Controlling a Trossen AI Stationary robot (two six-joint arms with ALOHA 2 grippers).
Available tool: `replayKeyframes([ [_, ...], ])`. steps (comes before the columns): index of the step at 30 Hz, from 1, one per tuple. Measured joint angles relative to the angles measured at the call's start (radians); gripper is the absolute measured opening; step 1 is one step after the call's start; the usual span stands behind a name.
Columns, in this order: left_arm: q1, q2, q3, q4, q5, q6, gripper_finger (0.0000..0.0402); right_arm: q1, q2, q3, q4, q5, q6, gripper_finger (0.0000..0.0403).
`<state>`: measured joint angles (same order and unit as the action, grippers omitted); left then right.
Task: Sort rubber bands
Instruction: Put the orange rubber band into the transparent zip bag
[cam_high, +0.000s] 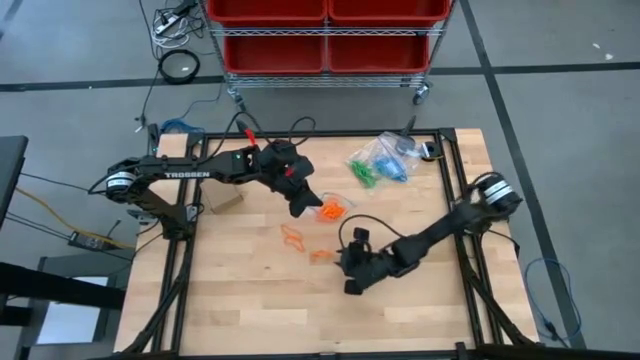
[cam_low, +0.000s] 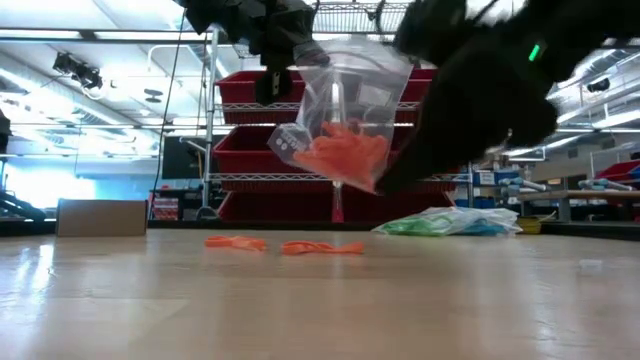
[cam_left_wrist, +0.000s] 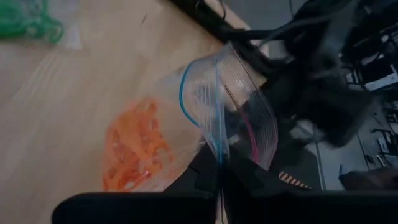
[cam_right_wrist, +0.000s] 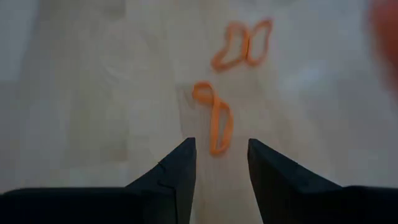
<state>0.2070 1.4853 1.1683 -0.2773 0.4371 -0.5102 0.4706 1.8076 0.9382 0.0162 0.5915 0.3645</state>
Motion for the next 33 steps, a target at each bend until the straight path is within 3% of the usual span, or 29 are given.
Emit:
replayKeyframes([
  [6,0.000,0.000,0.000,0.086,0.000,0.000,0.0017,-0.092,0.127,-0.010,0.157,-0.145,0.001,0.0132],
  [10,0.000,0.000,0.000,0.109,0.000,0.000,0.0017,-0.129,0.183,-0.005,0.195,-0.185,0.040,0.0124],
  [12,0.000,0.000,0.000,0.101,0.000,0.000,0.0017,-0.132,0.194,-0.006,0.222,-0.201,0.017,0.0100],
  [16,0.000,0.000,0.000,0.083,0.000,0.001,0.0017,-0.122,0.188,-0.006,0.234,-0.192,-0.034,0.0016],
  [20,0.000,0.000,0.000,0.077,0.000,0.000,0.0017,-0.107,0.175,-0.008,0.247,-0.187,-0.039,0.0003],
  [26,0.000,0.000,0.000,0.076,0.000,0.001,0.0017,-0.037,0.053,-0.011,0.237,-0.164,-0.082,0.0001],
  [33,0.000,0.000,0.000,0.075,0.000,0.002,0.0017,0.041,-0.170,-0.009,0.249,-0.004,-0.195,0.0000],
])
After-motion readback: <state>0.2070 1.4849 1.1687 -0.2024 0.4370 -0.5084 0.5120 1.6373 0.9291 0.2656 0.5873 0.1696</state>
